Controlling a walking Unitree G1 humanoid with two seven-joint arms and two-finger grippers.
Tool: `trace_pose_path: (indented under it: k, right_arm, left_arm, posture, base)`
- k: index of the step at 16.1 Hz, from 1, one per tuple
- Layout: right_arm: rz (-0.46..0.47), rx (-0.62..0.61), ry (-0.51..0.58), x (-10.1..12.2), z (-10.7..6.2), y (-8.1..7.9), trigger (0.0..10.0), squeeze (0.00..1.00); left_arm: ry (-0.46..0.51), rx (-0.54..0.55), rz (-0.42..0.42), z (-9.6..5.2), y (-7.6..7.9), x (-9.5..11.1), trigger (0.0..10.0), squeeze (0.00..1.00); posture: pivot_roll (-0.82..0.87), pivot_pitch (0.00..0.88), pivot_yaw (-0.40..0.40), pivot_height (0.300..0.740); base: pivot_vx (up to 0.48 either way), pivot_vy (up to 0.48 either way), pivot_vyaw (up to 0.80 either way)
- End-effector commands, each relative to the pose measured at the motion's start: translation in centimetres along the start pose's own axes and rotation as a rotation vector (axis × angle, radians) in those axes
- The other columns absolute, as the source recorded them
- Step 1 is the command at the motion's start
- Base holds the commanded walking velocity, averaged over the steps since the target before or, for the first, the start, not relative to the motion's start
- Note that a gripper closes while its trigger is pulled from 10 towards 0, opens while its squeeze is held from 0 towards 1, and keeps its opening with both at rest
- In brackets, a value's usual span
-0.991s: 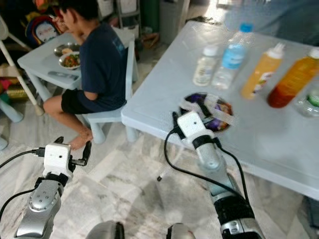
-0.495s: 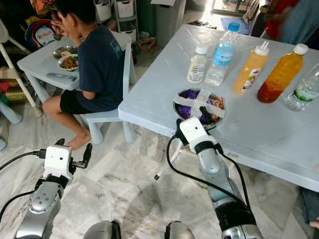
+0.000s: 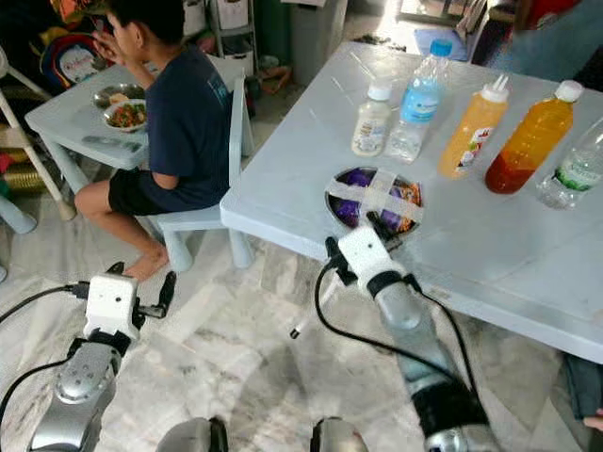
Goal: Restocking fridge
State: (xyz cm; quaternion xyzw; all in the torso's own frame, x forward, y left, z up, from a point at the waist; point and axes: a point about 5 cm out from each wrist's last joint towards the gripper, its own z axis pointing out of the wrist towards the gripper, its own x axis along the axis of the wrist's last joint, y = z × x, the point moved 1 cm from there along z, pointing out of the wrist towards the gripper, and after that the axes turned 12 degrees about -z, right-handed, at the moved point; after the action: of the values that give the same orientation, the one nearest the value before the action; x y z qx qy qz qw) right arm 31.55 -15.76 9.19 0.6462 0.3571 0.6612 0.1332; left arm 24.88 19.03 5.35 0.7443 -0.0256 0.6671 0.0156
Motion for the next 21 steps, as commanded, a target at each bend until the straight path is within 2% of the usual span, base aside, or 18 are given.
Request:
trace_pose_path:
  k: [1, 4, 6, 7, 11, 14, 16, 21]
  right_arm:
    - [0.012, 0.037, -0.010, -0.2, 0.4, 0.0, 10.0, 0.00]
    - [0.036, 0.112, -0.006, 0.1, 0.8, -0.3, 10.0, 0.00]
    - [0.053, 0.204, -0.037, -0.4, 0.8, -0.9, 1.8, 0.00]
    - [0.067, 0.232, -0.052, -0.8, 0.7, -0.9, 0.0, 0.00]
    - [0.063, 0.303, -0.068, -1.3, 0.4, -0.7, 0.0, 0.00]
    - [0.052, 0.354, -0.089, -1.9, 0.3, 0.4, 0.0, 0.00]
    - [0.087, 0.378, -0.127, -2.3, 0.7, 1.4, 0.0, 0.00]
    - [0.201, 0.426, -0.193, -3.3, 0.5, 2.5, 0.0, 0.00]
  left_arm:
    - [-0.015, -0.007, 0.008, 0.1, 0.1, -0.1, 10.0, 0.00]
    - [-0.021, -0.006, 0.011, 0.1, 0.1, -0.2, 10.0, 0.00]
    - [-0.026, -0.005, 0.014, 0.0, 0.1, -0.2, 10.0, 0.00]
    - [-0.030, -0.010, 0.018, 0.1, 0.1, -0.2, 10.0, 0.00]
    - [-0.036, -0.014, 0.023, 0.1, 0.2, -0.3, 10.0, 0.00]
    - [-0.045, -0.018, 0.026, 0.1, 0.2, -0.4, 10.0, 0.00]
    - [-0.034, -0.012, 0.038, 0.1, 0.1, -0.1, 10.0, 0.00]
    - [-0.033, -0.017, 0.048, 0.1, 0.0, 0.0, 10.0, 0.00]
  posture:
    - [0.00, 0.096, -0.016, 0.740]
    - [0.00, 0.096, -0.016, 0.740]
    - [0.01, 0.100, -0.014, 0.740]
    - [0.01, 0.102, -0.013, 0.740]
    - [0.01, 0.103, -0.009, 0.740]
    - [0.01, 0.105, -0.008, 0.740]
    - [0.02, 0.107, -0.006, 0.740]
    - [0.02, 0.107, 0.000, 0.740]
  base:
    - [0.000, 0.000, 0.00]
    - [0.000, 0.000, 0.00]
    - [0.000, 0.000, 0.00]
    - [0.000, 0.000, 0.00]
    - [0.000, 0.000, 0.00]
    - [0.000, 0.000, 0.00]
    - [0.000, 0.000, 0.00]
    - [0.000, 0.000, 0.00]
